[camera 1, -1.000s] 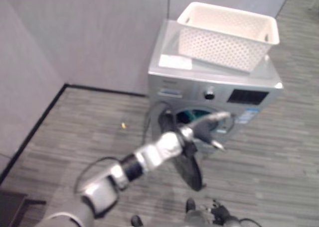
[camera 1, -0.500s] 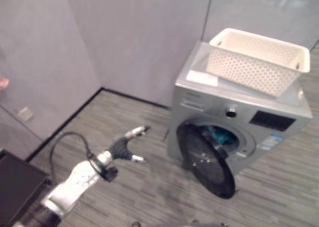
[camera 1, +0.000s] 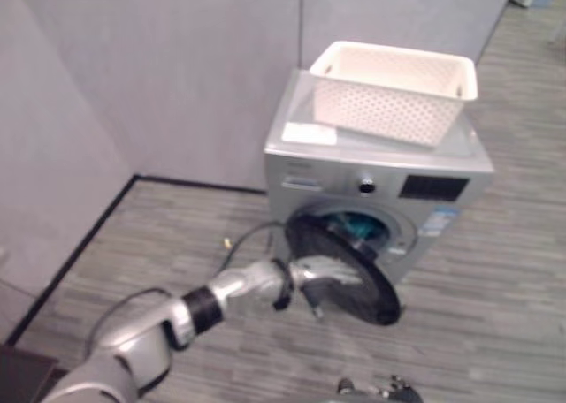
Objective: Grab the laundry basket,head to the washer,open it,put in the laundry and shut it.
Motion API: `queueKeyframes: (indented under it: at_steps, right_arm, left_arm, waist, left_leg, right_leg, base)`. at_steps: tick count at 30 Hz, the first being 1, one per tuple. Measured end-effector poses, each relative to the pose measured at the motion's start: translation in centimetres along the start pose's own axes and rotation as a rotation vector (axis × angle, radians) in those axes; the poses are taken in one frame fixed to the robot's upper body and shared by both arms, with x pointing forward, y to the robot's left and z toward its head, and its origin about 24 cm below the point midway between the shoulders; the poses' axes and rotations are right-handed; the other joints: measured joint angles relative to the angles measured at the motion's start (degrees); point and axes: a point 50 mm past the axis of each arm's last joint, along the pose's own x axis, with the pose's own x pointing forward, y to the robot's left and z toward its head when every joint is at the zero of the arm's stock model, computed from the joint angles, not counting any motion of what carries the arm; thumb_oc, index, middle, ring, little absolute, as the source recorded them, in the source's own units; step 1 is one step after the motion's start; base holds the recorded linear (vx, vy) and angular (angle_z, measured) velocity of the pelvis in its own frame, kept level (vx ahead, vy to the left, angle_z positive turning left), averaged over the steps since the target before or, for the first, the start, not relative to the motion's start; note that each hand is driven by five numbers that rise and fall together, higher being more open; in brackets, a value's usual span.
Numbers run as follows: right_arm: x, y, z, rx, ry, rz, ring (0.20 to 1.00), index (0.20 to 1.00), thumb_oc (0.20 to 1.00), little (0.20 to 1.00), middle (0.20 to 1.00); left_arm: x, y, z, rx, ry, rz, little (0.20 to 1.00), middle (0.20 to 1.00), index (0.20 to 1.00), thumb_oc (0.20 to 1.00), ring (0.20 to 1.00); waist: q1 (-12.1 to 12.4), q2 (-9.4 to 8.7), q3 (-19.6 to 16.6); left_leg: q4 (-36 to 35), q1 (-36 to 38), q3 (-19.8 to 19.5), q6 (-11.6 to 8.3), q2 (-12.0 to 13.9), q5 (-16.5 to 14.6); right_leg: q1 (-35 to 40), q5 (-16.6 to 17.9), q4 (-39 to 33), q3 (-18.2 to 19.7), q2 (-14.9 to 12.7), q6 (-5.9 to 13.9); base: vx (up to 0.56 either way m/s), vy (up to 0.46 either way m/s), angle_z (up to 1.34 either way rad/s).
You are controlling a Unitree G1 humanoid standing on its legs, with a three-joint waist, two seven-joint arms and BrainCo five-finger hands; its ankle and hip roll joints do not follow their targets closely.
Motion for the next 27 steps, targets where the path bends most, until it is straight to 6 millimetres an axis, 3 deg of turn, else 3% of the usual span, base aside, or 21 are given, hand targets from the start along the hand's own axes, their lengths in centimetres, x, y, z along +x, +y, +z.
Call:
queueKeyframes:
  at_steps: [5,12,17,20,22,27]
  right_arm:
    - [0.1,-0.8,0.6,0.001,-0.013,-0.038,1.000,1.000,1.000,1.000,1.000]
    - [0.1,-0.8,0.6,0.011,-0.012,-0.041,1.000,1.000,1.000,1.000,1.000]
    - [0.2,-0.3,1.3,-0.008,-0.040,-0.025,1.000,1.000,1.000,1.000,1.000]
    - [0.3,-0.1,2.6,-0.021,-0.086,-0.014,1.000,1.000,1.000,1.000,1.000]
    - [0.3,-0.1,4.3,-0.017,-0.161,-0.001,1.000,1.000,1.000,1.000,1.000]
    - [0.2,-1.9,4.9,-0.013,-0.193,-0.041,1.000,1.000,1.000,1.000,1.000]
  left_arm:
    - [0.5,-0.5,0.0,0.070,0.016,-0.016,1.000,1.000,1.000,1.000,1.000]
    - [0.8,-0.3,0.3,0.080,0.009,0.003,1.000,1.000,1.000,1.000,1.000]
    - [3.2,-0.4,0.3,0.075,0.076,0.001,1.000,1.000,1.000,1.000,1.000]
    - [4.0,1.4,-0.8,0.151,0.140,0.022,1.000,1.000,1.000,1.000,1.000]
    - [3.6,3.5,-2.3,0.212,0.202,0.063,1.000,1.000,1.000,1.000,1.000]
    - [0.9,7.3,-6.3,0.313,0.348,0.129,1.000,1.000,1.000,1.000,1.000]
  waist:
    - [-0.99,1.35,1.13]
    - [-0.95,1.97,1.63]
    - [-1.54,1.16,2.45]
    - [-2.90,0.72,3.36]
    - [-4.46,0.41,5.44]
    - [-6.86,-1.16,8.22]
  left_leg:
    - [-0.12,-0.01,2.02,-0.26,0.35,-0.24]
    - [-0.25,-0.45,2.13,-0.34,0.55,-0.30]
    - [-0.01,-1.32,1.90,-0.34,0.55,-0.26]
    - [0.01,-3.23,1.81,-0.27,0.48,-0.03]
    - [0.01,-3.67,2.25,-0.22,0.55,0.06]
    - [0.01,-5.08,5.49,-0.28,0.80,0.02]
  right_leg:
    - [-1.75,0.03,-0.12,2.23,0.43,0.08]
    - [-2.11,-0.15,-0.39,2.31,0.56,0.31]
    - [-2.85,0.13,-0.02,2.11,0.62,-0.07]
    - [-4.42,0.45,0.00,2.23,0.60,-0.14]
    - [-5.15,0.97,0.01,2.44,0.71,-0.21]
    - [-8.60,1.71,0.03,5.43,1.30,-0.37]
  base:
    - [0.02,0.000,-0.22]
    - [0.00,-0.003,-0.02]
    - [-0.02,-0.013,0.02]
    - [-0.09,-0.037,0.01]
    - [-0.09,-0.039,-0.11]
    - [-0.07,-0.061,-0.33]
